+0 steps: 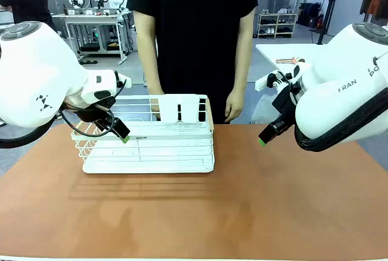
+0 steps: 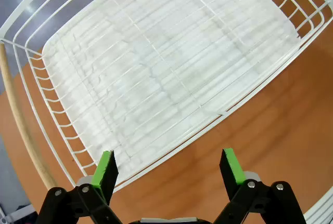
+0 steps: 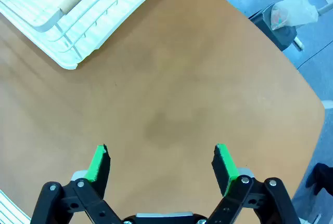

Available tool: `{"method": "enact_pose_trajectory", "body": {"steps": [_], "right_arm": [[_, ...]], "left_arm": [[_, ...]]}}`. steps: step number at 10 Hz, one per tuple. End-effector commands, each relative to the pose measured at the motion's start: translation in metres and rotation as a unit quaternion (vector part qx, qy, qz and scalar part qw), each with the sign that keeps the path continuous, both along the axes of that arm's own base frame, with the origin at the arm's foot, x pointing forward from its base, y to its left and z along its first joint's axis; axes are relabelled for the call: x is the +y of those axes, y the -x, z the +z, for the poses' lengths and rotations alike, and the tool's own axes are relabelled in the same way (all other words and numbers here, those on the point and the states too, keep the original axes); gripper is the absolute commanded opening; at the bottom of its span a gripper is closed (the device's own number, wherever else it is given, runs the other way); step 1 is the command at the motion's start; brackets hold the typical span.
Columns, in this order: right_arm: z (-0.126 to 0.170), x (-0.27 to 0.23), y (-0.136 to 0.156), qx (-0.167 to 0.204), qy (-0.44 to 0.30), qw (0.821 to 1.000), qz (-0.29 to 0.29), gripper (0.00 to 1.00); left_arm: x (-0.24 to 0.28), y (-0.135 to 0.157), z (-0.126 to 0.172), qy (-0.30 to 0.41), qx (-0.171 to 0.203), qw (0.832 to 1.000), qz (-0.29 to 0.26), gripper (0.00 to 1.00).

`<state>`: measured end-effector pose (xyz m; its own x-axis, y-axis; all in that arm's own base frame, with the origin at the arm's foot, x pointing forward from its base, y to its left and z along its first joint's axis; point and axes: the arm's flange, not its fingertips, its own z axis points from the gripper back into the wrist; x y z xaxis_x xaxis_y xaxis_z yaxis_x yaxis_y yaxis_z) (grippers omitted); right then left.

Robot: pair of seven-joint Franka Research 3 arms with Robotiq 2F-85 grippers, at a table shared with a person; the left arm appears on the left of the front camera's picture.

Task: Clean the table.
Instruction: Pick up the Lint Roller when the human hands it over.

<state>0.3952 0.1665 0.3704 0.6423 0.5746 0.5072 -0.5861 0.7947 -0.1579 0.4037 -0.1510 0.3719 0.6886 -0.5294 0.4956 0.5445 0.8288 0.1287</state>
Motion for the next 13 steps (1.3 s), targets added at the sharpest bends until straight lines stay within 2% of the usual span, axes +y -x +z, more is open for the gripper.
{"method": "enact_pose_trajectory", "body": {"steps": [1,10,11,12,13], "right_arm": [[0.000,0.000,0.000,0.000,0.000,1.000,0.000,1.00],[0.000,0.000,0.000,0.000,0.001,1.000,0.000,1.00],[0.024,-0.010,-0.006,0.040,-0.066,0.997,0.016,1.00],[0.046,-0.029,-0.013,0.086,-0.148,0.985,0.028,1.00],[0.064,-0.056,-0.020,0.113,-0.211,0.971,0.020,1.00]], "left_arm": [[0.000,0.000,0.000,0.000,0.000,1.000,0.000,1.00],[0.000,0.000,0.000,0.000,0.000,1.000,0.000,1.00],[0.004,-0.001,0.028,0.087,0.045,0.995,-0.029,1.00],[0.018,-0.004,0.054,0.161,0.095,0.981,-0.042,1.00],[0.041,-0.005,0.075,0.243,0.153,0.956,-0.057,1.00]]}}
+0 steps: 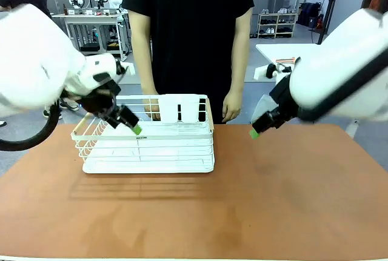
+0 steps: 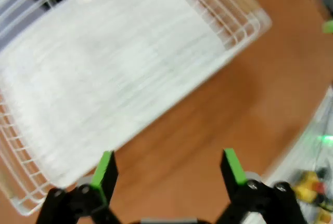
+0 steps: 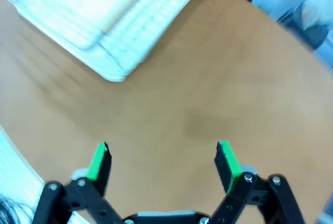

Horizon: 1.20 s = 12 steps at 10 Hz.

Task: Clean the table.
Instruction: Pick up the Lint Roller when the human hands it over.

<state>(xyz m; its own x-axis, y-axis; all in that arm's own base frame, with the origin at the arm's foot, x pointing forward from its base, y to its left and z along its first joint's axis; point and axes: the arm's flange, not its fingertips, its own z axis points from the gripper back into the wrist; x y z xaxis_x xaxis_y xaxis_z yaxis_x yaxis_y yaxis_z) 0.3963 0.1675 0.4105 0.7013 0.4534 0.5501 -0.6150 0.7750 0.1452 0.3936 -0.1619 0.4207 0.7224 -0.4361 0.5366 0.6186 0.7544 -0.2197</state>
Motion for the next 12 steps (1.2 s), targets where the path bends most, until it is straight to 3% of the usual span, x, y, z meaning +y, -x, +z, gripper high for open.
{"method": "enact_pose_trajectory", "body": {"steps": [1,3,4,5,6,7,8,9,10,11,12], "right_arm": [[0.036,-0.086,-0.025,0.093,-0.143,0.985,-0.004,1.00],[0.041,-0.139,-0.037,0.176,-0.249,0.951,-0.048,1.00],[0.036,-0.167,-0.040,0.196,-0.273,0.939,-0.079,1.00],[0.031,-0.207,-0.036,0.217,-0.319,0.917,-0.103,1.00],[0.023,-0.254,-0.021,0.225,-0.365,0.895,-0.127,1.00],[0.010,-0.293,-0.009,0.234,-0.407,0.875,-0.117,1.00],[0.001,-0.324,0.009,0.231,-0.436,0.858,-0.143,1.00],[-0.008,-0.353,0.028,0.229,-0.462,0.843,-0.150,1.00],[-0.014,-0.378,0.044,0.214,-0.500,0.819,-0.182,1.00],[-0.020,-0.393,0.054,0.207,-0.515,0.808,-0.197,1.00],[-0.021,-0.387,0.055,0.211,-0.507,0.813,-0.194,1.00]], "left_arm": [[0.080,-0.016,0.036,0.146,0.118,0.982,-0.002,1.00],[0.135,-0.009,0.054,0.289,0.161,0.944,-0.020,1.00],[0.170,-0.001,0.060,0.342,0.166,0.925,0.007,1.00],[0.213,0.013,0.067,0.395,0.157,0.904,0.036,1.00],[0.267,0.032,0.069,0.435,0.192,0.872,0.117,1.00],[0.308,0.052,0.068,0.450,0.205,0.853,0.167,1.00],[0.341,0.075,0.067,0.463,0.187,0.846,0.186,1.00],[0.369,0.098,0.065,0.448,0.181,0.850,0.209,1.00],[0.394,0.118,0.059,0.450,0.174,0.840,0.248,1.00],[0.413,0.132,0.049,0.462,0.178,0.822,0.282,1.00],[0.417,0.134,0.044,0.462,0.184,0.815,0.298,1.00]]}}
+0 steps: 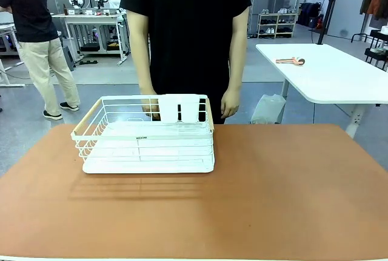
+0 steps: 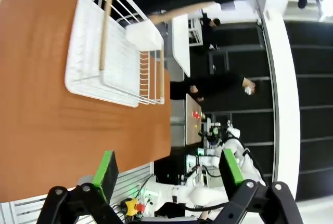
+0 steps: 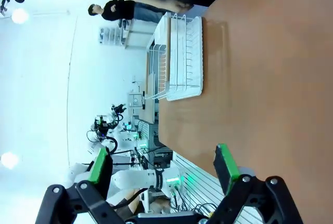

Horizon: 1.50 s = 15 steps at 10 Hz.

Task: Clean the table.
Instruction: Pick up the Lint Roller when the human hands it over.

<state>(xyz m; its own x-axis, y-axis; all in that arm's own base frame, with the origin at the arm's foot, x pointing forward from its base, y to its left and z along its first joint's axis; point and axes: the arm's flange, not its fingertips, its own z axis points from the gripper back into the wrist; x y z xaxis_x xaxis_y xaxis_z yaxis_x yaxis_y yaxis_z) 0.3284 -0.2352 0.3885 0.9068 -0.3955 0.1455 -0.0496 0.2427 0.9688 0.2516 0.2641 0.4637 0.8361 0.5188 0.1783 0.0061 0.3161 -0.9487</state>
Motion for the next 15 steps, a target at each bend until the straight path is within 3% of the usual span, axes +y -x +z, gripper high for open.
{"method": "enact_pose_trajectory", "body": {"steps": [1,2,15], "right_arm": [[0.000,0.023,-0.020,-0.018,0.006,1.000,0.024,1.00],[0.000,0.000,0.000,0.000,0.000,1.000,0.000,1.00],[0.000,0.000,0.000,0.000,0.000,1.000,0.000,1.00]], "left_arm": [[-0.015,-0.016,-0.002,0.000,0.022,1.000,-0.006,1.00],[0.000,0.000,0.000,0.000,0.000,1.000,0.000,1.00],[0.000,0.000,0.000,0.000,0.000,1.000,0.000,1.00]]}}
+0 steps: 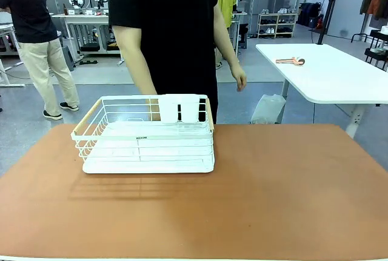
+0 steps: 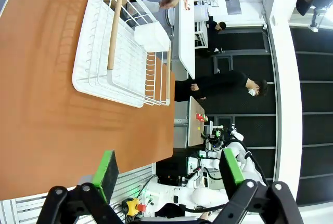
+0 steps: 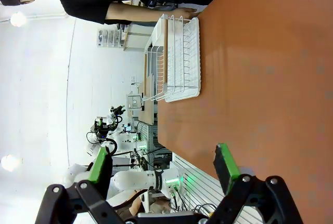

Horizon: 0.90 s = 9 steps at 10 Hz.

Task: Clean the table.
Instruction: Pick up the Lint Roller when the human hands it over.

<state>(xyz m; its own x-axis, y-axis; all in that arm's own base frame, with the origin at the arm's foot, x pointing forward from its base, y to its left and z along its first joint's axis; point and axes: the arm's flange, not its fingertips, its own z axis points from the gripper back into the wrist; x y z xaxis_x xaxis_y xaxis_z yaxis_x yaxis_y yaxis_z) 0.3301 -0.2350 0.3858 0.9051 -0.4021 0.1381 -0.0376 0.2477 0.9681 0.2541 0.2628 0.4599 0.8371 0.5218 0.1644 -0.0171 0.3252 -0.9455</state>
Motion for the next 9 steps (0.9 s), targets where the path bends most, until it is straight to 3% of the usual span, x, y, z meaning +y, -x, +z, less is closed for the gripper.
{"method": "enact_pose_trajectory", "body": {"steps": [1,9], "right_arm": [[0.0027,-0.0002,0.0016,-0.005,-0.002,1.000,0.004,1.00],[0.0027,-0.0002,0.0016,-0.005,-0.002,1.000,0.004,1.00]], "left_arm": [[0.0014,0.0024,0.0037,0.005,-0.011,1.000,-0.003,1.00],[0.0014,0.0024,0.0037,0.005,-0.011,1.000,-0.003,1.00]]}}
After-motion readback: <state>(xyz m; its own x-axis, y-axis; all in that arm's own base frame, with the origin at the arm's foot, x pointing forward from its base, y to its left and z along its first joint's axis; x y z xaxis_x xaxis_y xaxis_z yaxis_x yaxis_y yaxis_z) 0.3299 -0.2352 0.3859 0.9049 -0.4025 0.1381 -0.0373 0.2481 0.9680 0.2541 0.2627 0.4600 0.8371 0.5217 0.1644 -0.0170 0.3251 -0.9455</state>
